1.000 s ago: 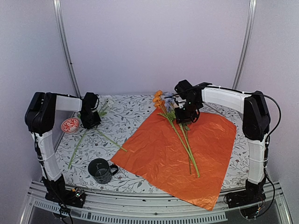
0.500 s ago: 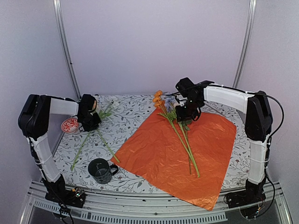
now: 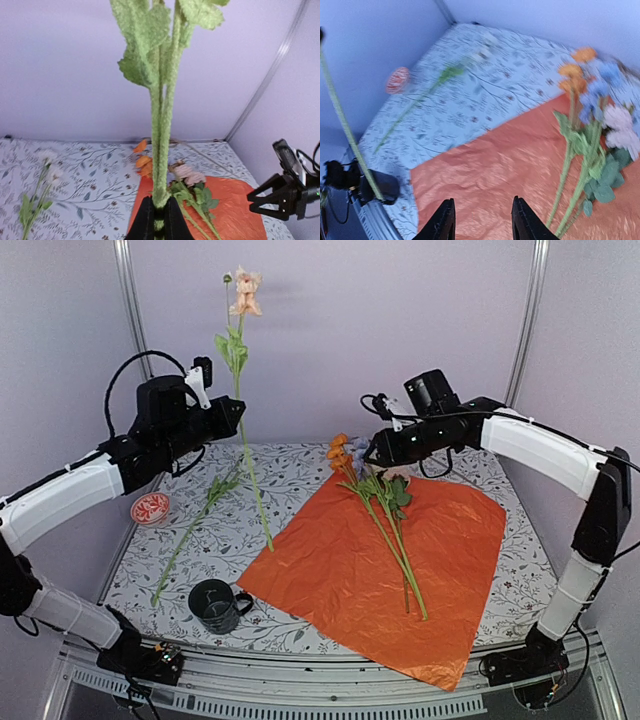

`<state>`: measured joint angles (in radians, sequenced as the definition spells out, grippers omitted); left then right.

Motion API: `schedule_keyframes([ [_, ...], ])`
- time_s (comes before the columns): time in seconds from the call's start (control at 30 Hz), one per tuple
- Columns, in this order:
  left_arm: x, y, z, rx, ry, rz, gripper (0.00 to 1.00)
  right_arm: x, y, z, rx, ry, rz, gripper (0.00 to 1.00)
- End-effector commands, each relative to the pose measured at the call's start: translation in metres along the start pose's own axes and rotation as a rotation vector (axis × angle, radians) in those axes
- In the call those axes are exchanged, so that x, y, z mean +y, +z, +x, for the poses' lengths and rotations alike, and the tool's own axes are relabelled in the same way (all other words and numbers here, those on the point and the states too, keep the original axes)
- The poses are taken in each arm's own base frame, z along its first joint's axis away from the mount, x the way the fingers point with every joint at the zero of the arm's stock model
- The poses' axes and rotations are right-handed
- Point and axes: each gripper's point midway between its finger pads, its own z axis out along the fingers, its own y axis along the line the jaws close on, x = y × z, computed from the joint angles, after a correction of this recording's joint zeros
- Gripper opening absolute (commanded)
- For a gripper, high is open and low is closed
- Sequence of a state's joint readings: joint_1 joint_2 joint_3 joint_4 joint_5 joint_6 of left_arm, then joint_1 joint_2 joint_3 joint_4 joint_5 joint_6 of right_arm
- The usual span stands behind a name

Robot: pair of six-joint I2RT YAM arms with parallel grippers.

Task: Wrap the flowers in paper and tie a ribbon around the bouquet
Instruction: Pick up the fake flower from the center of the board, then pass from the left arm to the right, then place the fake flower on the flattened wrapping paper.

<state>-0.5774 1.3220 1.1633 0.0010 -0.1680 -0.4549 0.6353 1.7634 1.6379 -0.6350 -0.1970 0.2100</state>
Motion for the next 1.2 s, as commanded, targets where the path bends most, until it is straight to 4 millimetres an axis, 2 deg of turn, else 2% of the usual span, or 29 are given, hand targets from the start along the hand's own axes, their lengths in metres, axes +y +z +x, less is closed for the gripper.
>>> schedule_keyframes([
  [0.0,-0.114,-0.043,-0.019,-0.138,0.180,0.484,0.00,0.137,-0.121,-0.064,-0.463,-0.313,-0.611,0.43],
  [0.03,-0.140,-0.059,-0.014,-0.133,0.189,0.625,0.00,0.153,-0.143,-0.064,-0.530,-0.341,-0.711,0.45],
  [0.1,-0.176,-0.081,-0.006,-0.123,0.197,0.808,0.00,0.174,-0.179,-0.066,-0.640,-0.389,-0.841,0.51],
  [0.17,-0.203,-0.097,0.003,-0.109,0.200,0.933,0.00,0.190,-0.198,-0.071,-0.687,-0.402,-0.914,0.57],
  [0.3,-0.234,-0.110,0.016,-0.087,0.200,1.059,0.00,0.218,-0.201,-0.071,-0.685,-0.437,-0.984,0.68],
  [0.43,-0.246,-0.112,0.030,-0.060,0.202,1.108,0.00,0.224,-0.192,-0.075,-0.671,-0.406,-0.991,0.68],
  [0.47,-0.248,-0.111,0.034,-0.049,0.204,1.119,0.00,0.224,-0.190,-0.076,-0.666,-0.400,-0.992,0.65],
  [0.5,-0.249,-0.111,0.037,-0.040,0.203,1.126,0.00,0.224,-0.188,-0.075,-0.661,-0.393,-0.993,0.51],
  [0.57,-0.251,-0.110,0.042,-0.024,0.199,1.131,0.00,0.223,-0.190,-0.075,-0.665,-0.384,-0.987,0.14],
  [0.6,-0.250,-0.109,0.043,-0.019,0.196,1.128,0.00,0.222,-0.191,-0.075,-0.668,-0.378,-0.981,0.02],
  [0.7,-0.245,-0.107,0.042,-0.022,0.190,1.097,0.00,0.213,-0.193,-0.080,-0.698,-0.334,-0.920,0.00],
  [0.73,-0.241,-0.103,0.041,-0.024,0.184,1.059,0.07,0.208,-0.193,-0.084,-0.706,-0.307,-0.886,0.00],
  [0.8,-0.227,-0.084,0.040,-0.019,0.168,0.932,0.60,0.191,-0.184,-0.093,-0.688,-0.242,-0.799,0.00],
  [0.83,-0.219,-0.074,0.038,-0.014,0.160,0.868,0.70,0.179,-0.173,-0.095,-0.653,-0.194,-0.740,0.00],
  [0.87,-0.209,-0.063,0.040,0.008,0.154,0.805,0.76,0.168,-0.168,-0.101,-0.647,-0.158,-0.685,0.00],
  [0.97,-0.166,-0.030,0.039,0.054,0.128,0.576,0.81,0.116,-0.129,-0.100,-0.522,-0.023,-0.413,0.00],
  [1.03,-0.126,-0.009,0.038,0.085,0.092,0.391,0.81,0.072,-0.101,-0.093,-0.436,0.044,-0.181,0.00],
  [1.1,-0.080,0.009,0.039,0.127,0.056,0.202,0.81,0.031,-0.073,-0.075,-0.312,0.079,0.011,0.00],
  [1.17,-0.030,0.020,0.051,0.212,0.030,0.002,0.81,-0.003,-0.041,-0.048,-0.159,0.111,0.130,0.00],
])
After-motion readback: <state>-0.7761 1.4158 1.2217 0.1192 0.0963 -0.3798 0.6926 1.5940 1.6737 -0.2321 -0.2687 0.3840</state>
